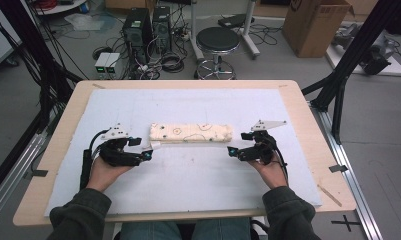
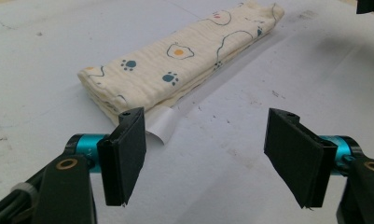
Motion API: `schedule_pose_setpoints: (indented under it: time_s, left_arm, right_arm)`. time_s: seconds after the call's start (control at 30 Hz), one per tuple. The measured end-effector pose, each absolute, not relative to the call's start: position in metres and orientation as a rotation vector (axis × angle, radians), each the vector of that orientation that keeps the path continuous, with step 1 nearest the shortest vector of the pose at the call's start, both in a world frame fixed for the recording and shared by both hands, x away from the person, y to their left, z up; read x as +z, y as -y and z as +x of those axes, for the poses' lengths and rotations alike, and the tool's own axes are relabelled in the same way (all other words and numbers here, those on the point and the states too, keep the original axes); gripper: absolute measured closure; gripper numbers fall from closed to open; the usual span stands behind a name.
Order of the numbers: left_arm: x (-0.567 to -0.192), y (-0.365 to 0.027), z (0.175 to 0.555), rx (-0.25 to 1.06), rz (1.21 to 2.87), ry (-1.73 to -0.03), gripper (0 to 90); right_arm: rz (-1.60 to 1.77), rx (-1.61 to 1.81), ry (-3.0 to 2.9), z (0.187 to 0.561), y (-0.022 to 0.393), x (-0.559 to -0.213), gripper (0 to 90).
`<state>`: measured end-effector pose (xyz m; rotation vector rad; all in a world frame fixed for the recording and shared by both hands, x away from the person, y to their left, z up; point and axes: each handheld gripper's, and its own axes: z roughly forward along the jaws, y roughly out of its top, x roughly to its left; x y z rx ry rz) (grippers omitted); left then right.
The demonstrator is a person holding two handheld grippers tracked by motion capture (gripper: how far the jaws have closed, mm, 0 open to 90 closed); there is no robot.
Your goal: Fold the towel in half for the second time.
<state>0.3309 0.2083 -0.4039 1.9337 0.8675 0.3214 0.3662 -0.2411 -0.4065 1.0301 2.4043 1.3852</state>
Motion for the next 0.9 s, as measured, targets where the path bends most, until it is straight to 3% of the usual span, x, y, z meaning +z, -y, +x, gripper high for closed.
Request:
schedule_pose_setpoints:
  time_s: [0.9]
  left_arm:
    - [-0.416,-0.228,0.295,0.353,1.944,-0.891,28.5]
  right_arm:
    - [1.088,1.401,-2.353,0.329,0.280,-0.422,12.2]
